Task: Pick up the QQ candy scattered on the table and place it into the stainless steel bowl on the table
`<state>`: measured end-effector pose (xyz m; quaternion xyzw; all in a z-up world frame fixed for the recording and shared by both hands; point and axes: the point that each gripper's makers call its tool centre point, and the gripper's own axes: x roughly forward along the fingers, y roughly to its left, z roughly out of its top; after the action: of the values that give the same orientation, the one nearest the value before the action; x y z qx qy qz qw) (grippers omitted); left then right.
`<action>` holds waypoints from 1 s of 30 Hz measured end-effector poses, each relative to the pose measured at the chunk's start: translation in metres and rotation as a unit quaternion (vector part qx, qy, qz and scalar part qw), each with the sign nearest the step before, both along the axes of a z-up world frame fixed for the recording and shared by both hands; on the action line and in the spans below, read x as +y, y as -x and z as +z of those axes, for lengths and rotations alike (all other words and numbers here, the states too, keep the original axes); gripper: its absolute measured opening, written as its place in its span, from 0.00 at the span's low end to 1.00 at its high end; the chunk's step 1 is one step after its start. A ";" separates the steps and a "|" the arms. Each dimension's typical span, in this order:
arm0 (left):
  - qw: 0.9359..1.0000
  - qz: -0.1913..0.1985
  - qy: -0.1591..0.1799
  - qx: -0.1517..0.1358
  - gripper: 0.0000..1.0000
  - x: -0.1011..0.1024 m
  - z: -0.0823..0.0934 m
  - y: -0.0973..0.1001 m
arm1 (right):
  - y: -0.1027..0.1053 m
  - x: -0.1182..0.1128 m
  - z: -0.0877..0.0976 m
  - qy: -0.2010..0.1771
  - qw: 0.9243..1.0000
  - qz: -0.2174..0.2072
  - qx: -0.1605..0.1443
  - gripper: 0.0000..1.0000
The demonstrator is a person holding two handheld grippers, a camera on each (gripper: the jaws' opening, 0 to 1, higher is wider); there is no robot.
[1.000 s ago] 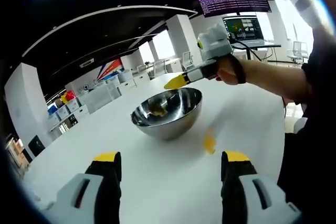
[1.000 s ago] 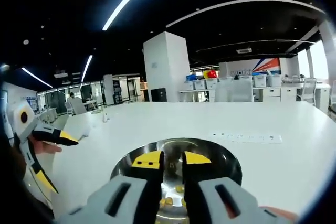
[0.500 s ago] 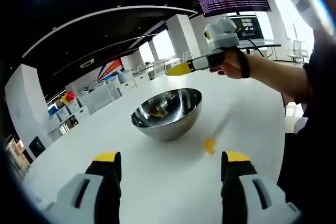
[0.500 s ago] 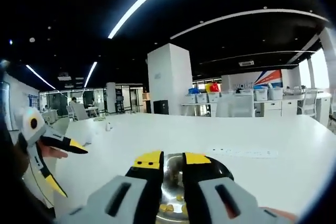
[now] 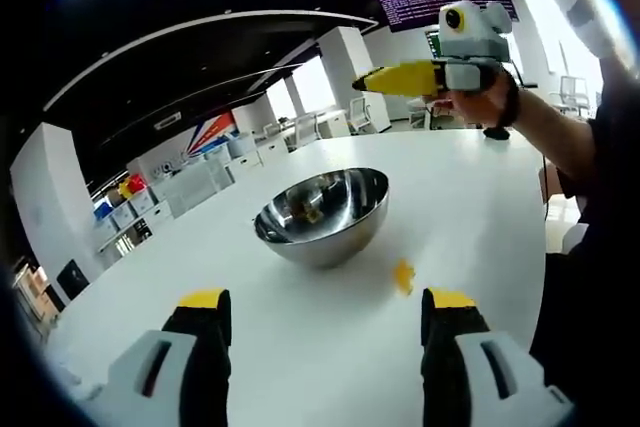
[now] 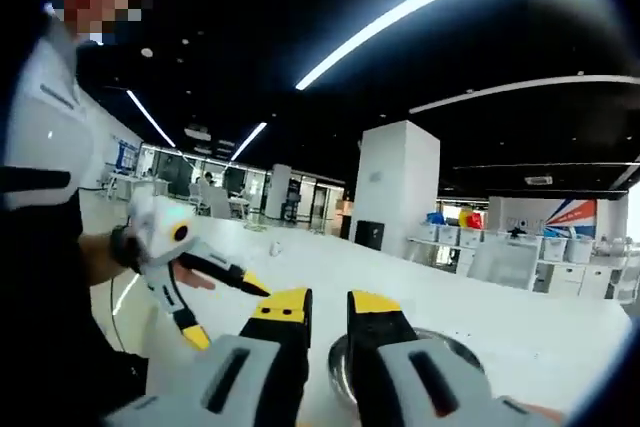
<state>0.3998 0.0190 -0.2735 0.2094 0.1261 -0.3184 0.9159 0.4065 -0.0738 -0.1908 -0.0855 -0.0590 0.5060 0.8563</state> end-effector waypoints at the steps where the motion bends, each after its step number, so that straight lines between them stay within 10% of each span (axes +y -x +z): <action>1: 1.000 -0.001 -0.001 0.001 0.77 0.000 -0.001 0.000 | 0.005 0.002 -0.015 0.016 1.000 0.011 0.011 0.13; 13: 1.000 -0.004 0.000 0.003 0.77 -0.001 -0.003 -0.001 | -0.031 -0.017 -0.145 0.067 0.987 -0.077 0.121 0.07; 30: 1.000 -0.005 0.001 0.009 0.77 -0.002 -0.007 -0.001 | -0.037 -0.013 -0.180 0.073 0.978 -0.084 0.177 0.08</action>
<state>0.4012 0.0167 -0.2807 0.2059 0.1330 -0.3255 0.9132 0.4436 -0.0872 -0.3709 -0.0617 0.1384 0.4425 0.8839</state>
